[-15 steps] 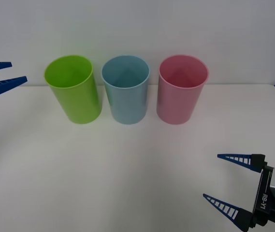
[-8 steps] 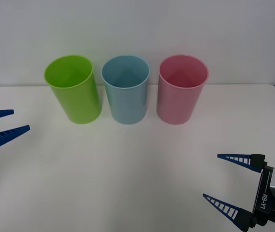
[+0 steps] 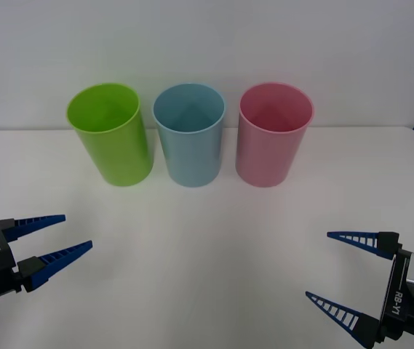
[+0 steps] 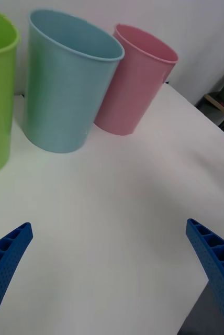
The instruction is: Put cans in the blue bin and PET bottles in the pink bin and trash in the green bin.
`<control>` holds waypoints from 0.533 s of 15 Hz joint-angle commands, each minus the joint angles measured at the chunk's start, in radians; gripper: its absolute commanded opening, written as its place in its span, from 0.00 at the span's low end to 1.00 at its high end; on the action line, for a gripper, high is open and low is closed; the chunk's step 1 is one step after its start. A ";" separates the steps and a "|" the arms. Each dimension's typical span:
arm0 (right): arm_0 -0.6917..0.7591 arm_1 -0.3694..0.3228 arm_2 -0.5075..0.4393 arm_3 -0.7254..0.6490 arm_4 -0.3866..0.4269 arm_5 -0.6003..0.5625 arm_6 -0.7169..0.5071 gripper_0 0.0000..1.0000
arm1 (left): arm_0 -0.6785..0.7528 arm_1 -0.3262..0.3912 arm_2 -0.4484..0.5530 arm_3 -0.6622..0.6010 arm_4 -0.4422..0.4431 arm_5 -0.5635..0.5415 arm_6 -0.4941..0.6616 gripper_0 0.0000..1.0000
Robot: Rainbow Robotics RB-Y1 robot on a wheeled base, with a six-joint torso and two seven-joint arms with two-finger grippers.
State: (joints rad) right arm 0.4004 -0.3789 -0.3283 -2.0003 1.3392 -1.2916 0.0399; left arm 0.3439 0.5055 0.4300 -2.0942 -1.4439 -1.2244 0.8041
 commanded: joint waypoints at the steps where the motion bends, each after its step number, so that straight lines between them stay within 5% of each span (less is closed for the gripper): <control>1: 0.000 0.000 0.000 0.000 0.000 0.000 0.000 1.00 | 0.023 -0.064 -0.025 -0.003 -0.061 -0.004 0.003 1.00; 8: 0.000 0.000 0.000 0.000 0.000 0.000 0.000 1.00 | 0.052 -0.125 -0.060 -0.003 -0.130 0.002 -0.010 1.00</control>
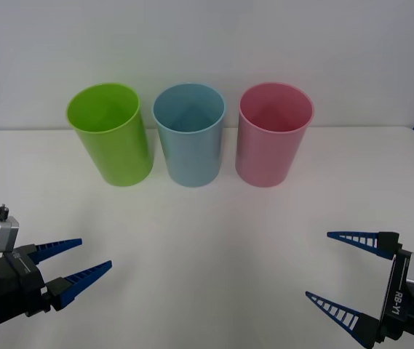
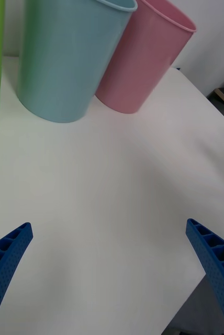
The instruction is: Put cans in the blue bin and PET bottles in the pink bin and trash in the green bin.
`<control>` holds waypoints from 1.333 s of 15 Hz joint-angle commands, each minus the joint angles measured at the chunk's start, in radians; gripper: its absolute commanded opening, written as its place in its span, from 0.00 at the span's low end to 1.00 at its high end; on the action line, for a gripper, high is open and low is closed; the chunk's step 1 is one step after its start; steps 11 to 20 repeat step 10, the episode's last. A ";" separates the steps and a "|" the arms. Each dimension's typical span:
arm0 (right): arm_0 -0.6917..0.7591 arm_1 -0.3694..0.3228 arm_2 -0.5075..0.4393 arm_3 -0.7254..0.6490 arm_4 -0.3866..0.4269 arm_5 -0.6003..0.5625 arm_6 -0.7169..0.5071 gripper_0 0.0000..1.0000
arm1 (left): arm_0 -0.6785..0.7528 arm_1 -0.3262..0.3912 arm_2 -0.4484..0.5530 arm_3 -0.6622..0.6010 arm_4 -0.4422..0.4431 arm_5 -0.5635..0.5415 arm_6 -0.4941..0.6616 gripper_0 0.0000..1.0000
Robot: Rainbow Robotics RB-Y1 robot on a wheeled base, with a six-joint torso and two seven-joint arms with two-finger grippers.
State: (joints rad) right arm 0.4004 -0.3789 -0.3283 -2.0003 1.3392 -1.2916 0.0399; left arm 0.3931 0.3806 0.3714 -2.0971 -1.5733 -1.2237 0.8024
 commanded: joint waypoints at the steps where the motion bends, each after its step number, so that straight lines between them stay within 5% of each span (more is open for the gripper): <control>1: 0.000 0.000 0.000 0.000 0.000 0.000 0.000 1.00 | 0.007 0.000 -0.002 0.000 -0.001 0.001 -0.009 1.00; 20: 0.000 0.000 0.000 0.000 0.000 0.000 0.000 1.00 | 0.013 0.000 0.000 0.000 -0.001 0.001 -0.009 1.00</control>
